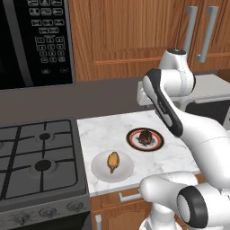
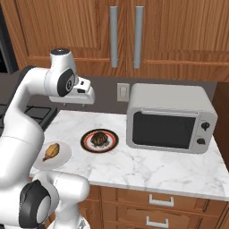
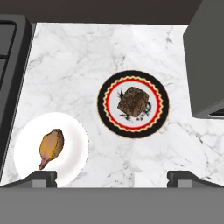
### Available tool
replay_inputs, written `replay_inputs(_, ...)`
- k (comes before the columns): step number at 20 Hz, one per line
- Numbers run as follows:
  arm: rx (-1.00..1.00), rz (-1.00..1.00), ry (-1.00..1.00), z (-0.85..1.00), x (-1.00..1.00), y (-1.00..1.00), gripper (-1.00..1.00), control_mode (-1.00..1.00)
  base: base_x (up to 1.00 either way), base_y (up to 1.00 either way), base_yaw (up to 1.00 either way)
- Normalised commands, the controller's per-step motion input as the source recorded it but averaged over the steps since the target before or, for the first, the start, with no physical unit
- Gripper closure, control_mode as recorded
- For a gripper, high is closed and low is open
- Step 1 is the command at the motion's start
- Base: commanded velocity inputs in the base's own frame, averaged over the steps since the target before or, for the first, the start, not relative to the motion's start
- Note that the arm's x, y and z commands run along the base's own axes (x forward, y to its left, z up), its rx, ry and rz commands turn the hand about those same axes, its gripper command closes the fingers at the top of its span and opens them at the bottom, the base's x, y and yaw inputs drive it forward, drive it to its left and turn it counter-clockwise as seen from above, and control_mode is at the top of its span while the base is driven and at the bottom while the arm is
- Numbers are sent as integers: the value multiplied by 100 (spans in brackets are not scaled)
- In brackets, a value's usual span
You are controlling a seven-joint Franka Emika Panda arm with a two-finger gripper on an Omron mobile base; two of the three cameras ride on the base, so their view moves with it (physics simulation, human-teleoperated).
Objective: Open the toaster oven door. Place the bread on the bottom rack in the toaster oven and place the chicken drumstick on the top rack.
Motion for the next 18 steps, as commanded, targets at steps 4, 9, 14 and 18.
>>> replay_inputs(4,0,0,0,0,0,0,-100,100,0,0,0)
replay_inputs(9,0,0,0,0,0,0,-100,100,0,0,0)
replay_inputs(14,0,0,0,0,0,0,-100,100,0,0,0)
replay_inputs(18,0,0,0,0,0,0,-100,-100,0,0,0)
